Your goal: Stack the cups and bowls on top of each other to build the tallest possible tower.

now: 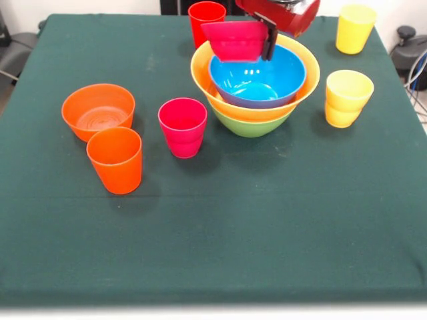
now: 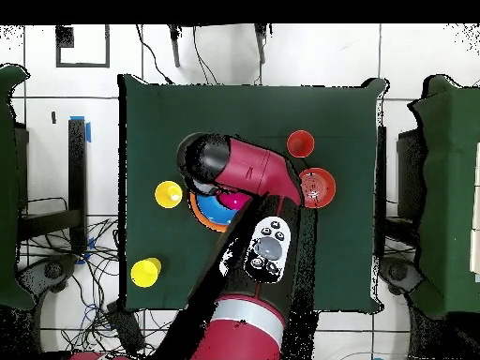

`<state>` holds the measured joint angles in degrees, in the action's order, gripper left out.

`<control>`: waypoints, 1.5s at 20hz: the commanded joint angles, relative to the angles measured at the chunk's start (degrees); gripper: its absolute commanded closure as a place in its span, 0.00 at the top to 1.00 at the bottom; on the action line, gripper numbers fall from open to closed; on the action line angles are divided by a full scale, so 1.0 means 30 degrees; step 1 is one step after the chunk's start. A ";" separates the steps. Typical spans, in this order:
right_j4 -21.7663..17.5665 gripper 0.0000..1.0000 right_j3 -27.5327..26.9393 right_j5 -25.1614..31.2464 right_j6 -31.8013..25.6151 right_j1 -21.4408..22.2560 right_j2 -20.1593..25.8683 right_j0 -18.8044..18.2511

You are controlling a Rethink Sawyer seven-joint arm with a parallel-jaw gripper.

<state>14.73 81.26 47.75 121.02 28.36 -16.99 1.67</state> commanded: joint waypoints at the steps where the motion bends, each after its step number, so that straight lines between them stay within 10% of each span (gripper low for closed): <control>1: 0.0140 0.00 0.0252 -0.0461 0.3993 -0.0883 0.0783 0.0441; 30: 0.1207 0.00 -0.1219 -0.0015 0.4757 -0.2175 0.0169 0.1579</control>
<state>17.12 79.06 47.67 122.37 24.26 -19.70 6.01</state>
